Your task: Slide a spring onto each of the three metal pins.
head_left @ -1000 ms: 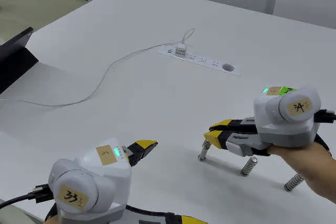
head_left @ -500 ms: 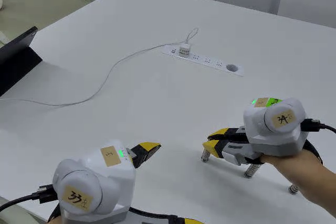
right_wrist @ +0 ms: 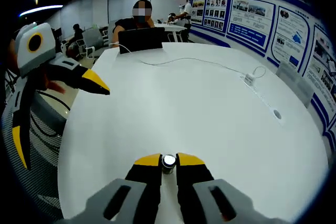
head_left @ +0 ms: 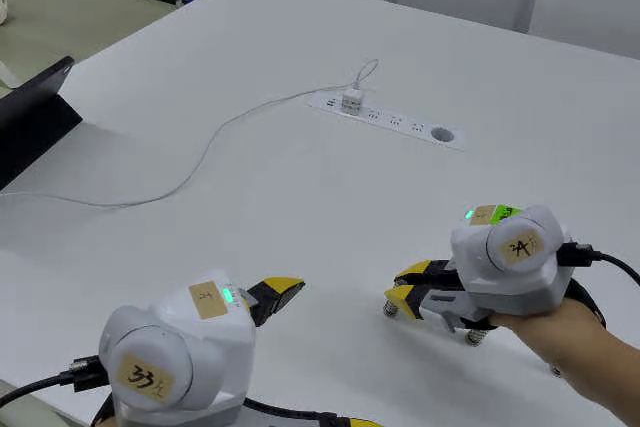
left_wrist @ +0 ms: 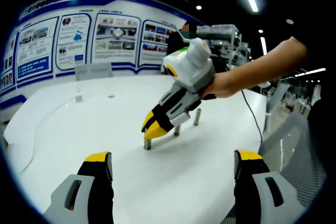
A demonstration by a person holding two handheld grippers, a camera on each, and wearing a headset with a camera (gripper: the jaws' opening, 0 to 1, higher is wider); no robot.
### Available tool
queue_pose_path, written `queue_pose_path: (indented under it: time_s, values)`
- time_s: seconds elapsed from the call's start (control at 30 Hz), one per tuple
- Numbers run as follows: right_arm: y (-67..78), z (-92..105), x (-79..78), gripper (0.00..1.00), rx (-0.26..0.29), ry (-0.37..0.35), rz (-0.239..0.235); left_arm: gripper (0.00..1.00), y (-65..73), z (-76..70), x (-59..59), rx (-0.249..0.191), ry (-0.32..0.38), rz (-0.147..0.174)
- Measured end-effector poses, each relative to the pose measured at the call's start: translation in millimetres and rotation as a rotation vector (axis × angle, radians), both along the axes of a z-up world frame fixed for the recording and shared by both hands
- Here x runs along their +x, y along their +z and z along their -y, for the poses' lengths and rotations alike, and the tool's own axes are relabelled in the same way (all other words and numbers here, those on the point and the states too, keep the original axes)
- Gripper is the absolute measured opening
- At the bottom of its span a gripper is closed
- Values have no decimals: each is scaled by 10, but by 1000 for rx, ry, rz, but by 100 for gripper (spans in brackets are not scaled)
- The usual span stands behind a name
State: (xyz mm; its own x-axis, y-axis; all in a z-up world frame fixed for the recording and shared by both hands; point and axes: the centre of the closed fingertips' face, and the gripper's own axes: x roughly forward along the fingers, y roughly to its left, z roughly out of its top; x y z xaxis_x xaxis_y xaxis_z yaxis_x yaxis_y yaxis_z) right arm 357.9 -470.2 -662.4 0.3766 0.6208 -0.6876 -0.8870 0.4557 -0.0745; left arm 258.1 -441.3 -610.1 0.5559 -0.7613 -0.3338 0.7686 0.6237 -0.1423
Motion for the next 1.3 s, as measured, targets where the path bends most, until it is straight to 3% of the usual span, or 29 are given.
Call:
queue_pose_path:
  time_s: [0.4,0.5,0.63,0.8,0.93,1.07,1.1,1.17,1.23,1.3]
  values:
    - [-27,30,-6,12,-32,8,8,98,-8,5,-7,10,-4,0]
    - [-30,53,-33,18,-33,10,-7,98,-17,2,-8,12,-3,-3]
    - [49,95,-25,21,-21,-2,11,98,-27,7,-11,17,-5,-4]
    - [190,185,-13,23,21,-44,28,98,-47,9,-22,30,-12,-1]
    - [416,239,-55,26,133,-98,39,99,-22,8,-16,16,-6,1]
    - [607,413,-90,29,177,-152,106,99,-33,-7,-6,26,-2,5]
    - [649,513,-98,30,143,-153,157,99,-27,-7,-3,26,-1,8]
    - [699,686,-143,31,107,-175,215,99,-21,-16,4,29,2,12]
    - [722,802,-200,33,115,-201,220,98,-8,-34,22,25,10,18]
    - [749,989,-233,33,141,-279,219,98,8,-69,52,21,27,22]
